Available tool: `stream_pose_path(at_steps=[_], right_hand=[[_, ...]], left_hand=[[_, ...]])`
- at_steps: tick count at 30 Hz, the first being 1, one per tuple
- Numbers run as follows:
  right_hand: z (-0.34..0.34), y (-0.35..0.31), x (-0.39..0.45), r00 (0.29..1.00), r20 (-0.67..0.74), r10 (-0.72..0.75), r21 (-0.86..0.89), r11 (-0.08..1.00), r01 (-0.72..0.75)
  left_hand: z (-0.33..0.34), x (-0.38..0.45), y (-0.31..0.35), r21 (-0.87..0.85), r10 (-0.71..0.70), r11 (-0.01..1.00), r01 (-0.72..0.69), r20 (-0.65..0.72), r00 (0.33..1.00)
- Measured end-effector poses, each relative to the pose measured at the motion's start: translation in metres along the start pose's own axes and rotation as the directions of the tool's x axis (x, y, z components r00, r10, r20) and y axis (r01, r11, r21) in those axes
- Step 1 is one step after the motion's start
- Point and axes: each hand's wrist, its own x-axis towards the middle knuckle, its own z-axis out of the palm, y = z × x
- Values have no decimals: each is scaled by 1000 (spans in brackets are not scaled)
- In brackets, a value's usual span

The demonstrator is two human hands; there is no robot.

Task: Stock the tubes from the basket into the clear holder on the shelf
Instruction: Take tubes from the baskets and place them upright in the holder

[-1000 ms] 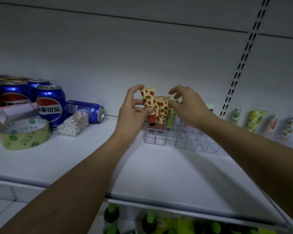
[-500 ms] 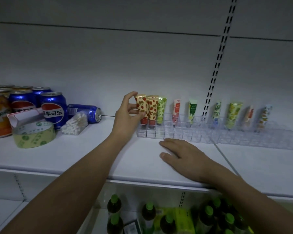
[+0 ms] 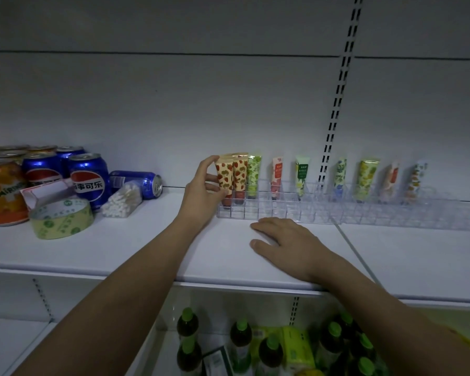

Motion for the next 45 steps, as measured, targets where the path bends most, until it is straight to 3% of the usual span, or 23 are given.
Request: stream_pose_path(at_steps=[6,11,18,21,26,30,32,34,37,41,45], right_hand=[[-2,-2,-2,999,-19,37,30,999,-36],[-6,-8,-6,998,-5,59,24,998,-59],[-22,-33,-22,988,60,139,-135,982,-130],[-30,-51,-32,986,53,157,-179,973,-145],[-53,-83,-73,994,69,90,-93,992,-84],[-58,-93,-112,986,140,94,103,989,-108],[-43,-92,-131,978,185,97,206,969,-135],[-8,-86,-146,961,248,123,293,936,-195],[75,-68,-171,904,390,175,361,874,-325],[193,-29,-214,720,636,276,284,785,-551],[275,11,-261,585,758,288,218,734,-643]], left_hand=[[-3,-12,15,14,-57,998,58,-38,998],[-13,-41,30,168,-114,977,130,-98,989],[-38,-87,67,543,-135,837,68,85,987],[-45,-107,86,609,-156,792,30,155,976],[-67,-161,116,569,-136,822,-5,206,969],[-83,-211,113,503,-125,864,13,190,974],[-81,-235,89,463,-187,883,80,190,964],[-71,-263,55,458,-333,863,211,202,921],[-43,-313,-4,503,-559,773,387,252,790],[9,-382,-75,572,-755,629,526,290,588],[45,-439,-129,552,-869,495,671,299,395]])
